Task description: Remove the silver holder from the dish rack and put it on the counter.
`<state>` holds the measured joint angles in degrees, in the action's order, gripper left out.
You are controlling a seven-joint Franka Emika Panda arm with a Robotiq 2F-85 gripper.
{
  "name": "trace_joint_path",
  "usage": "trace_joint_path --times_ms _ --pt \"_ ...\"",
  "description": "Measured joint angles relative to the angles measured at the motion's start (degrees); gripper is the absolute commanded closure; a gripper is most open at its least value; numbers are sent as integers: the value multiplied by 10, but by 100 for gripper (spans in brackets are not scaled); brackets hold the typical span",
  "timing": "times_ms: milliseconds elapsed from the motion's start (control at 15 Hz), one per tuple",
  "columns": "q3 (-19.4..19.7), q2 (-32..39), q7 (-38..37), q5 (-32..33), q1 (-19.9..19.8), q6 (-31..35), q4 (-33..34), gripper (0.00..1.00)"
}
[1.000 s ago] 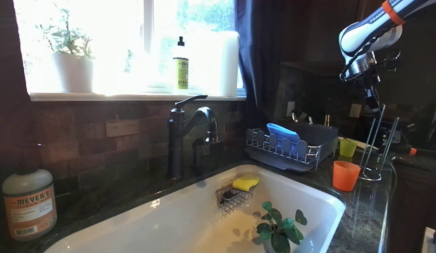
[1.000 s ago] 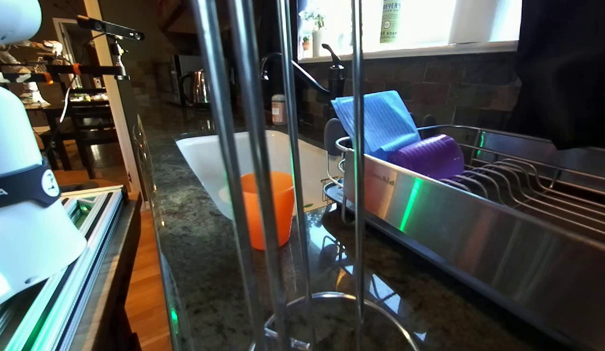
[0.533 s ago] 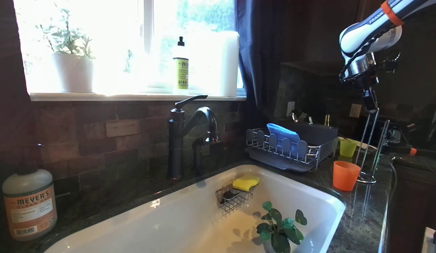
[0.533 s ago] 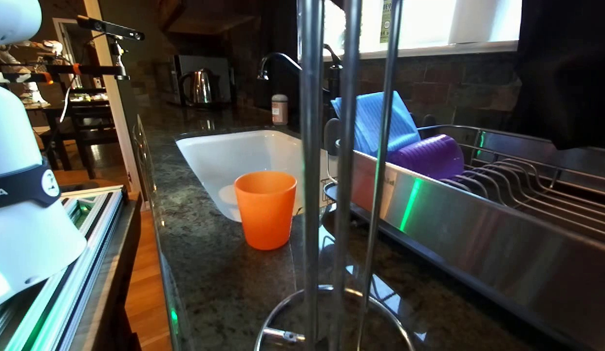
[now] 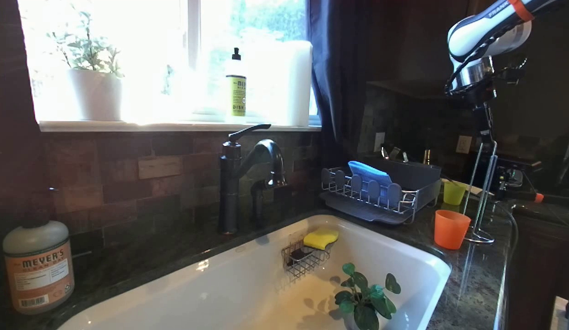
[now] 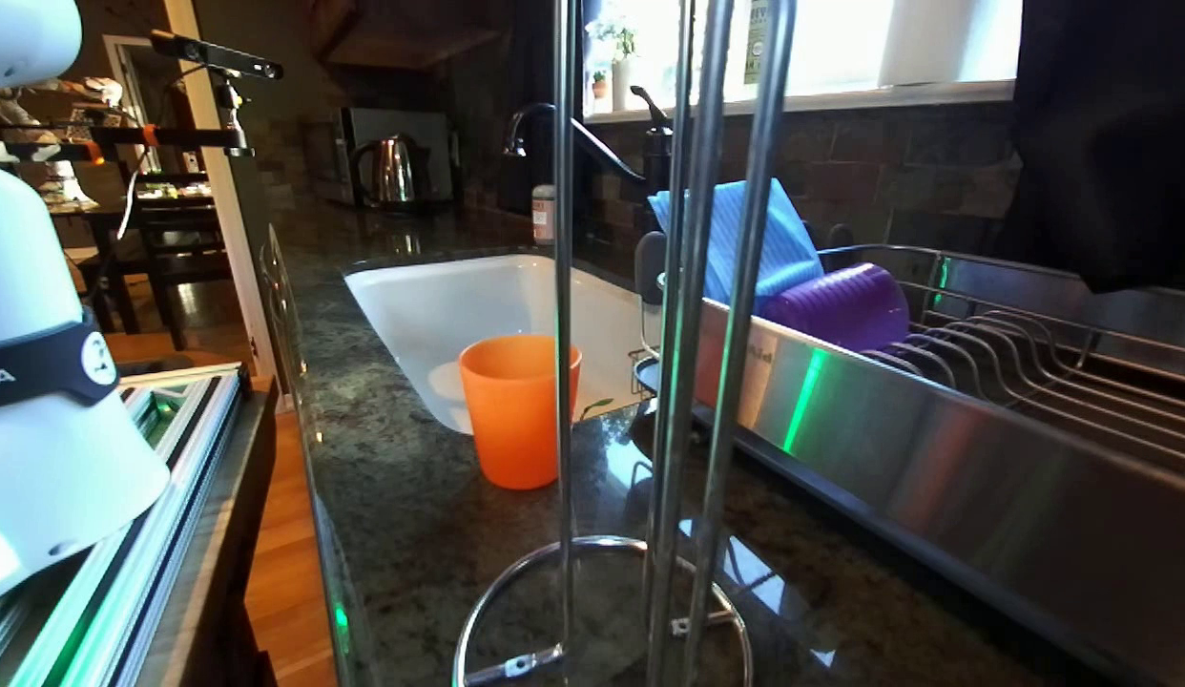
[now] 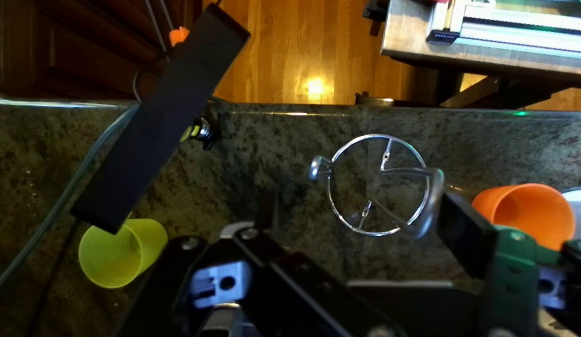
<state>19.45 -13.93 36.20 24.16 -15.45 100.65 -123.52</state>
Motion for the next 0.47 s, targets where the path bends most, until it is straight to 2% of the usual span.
trace_joint_path --times_ms 467 --pt "-27 -73 10 8 10 -20 7 0"
